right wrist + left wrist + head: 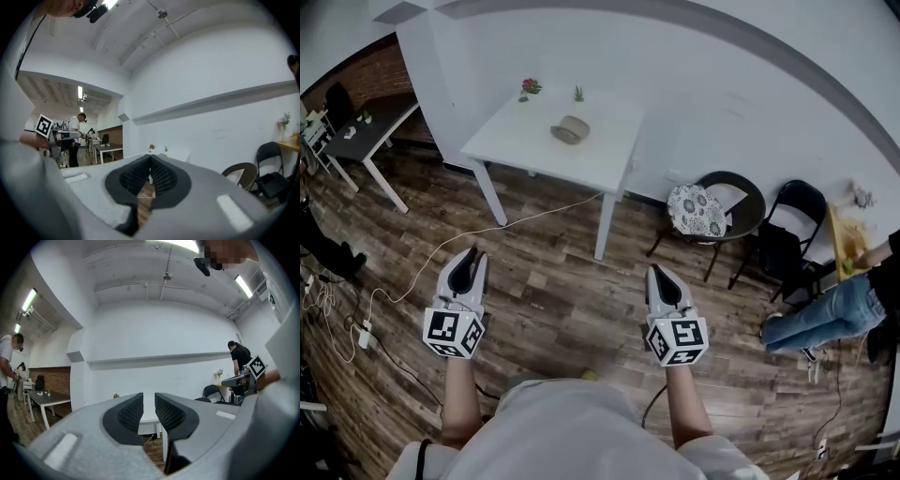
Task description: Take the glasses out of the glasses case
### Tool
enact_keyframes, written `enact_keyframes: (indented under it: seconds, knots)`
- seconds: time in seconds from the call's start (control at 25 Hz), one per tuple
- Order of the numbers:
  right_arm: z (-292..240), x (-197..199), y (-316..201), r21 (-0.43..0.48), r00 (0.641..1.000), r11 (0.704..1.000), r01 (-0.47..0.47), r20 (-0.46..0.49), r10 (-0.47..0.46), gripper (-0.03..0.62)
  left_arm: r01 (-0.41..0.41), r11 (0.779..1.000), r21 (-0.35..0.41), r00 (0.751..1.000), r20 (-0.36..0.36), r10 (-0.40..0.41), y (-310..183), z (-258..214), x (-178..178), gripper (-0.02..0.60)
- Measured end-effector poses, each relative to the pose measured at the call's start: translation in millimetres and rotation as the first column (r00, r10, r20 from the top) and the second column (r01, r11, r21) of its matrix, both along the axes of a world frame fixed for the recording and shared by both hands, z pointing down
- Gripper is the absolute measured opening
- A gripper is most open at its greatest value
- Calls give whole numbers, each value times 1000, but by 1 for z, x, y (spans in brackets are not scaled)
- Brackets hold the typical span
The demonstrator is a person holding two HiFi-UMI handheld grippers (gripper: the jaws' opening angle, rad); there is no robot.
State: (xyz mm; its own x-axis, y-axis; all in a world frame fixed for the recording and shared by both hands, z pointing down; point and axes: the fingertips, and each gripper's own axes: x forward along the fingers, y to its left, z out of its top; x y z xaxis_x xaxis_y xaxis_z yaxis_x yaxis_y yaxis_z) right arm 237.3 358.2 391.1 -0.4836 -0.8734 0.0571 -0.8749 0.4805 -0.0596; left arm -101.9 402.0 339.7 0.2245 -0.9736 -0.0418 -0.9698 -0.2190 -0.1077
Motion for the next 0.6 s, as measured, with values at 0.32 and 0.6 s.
enact_keyframes:
  seconds: [0.32, 0.6]
  knots:
    - [6, 22, -15, 0, 1000, 1000, 19, 3, -19, 3, 18, 1000, -4, 1000, 2, -18, -7, 4, 26, 74]
    - [4, 18, -35, 10, 999, 1000, 9, 40, -9, 3, 24, 1000, -6, 1000, -10, -24, -19, 10, 25, 74]
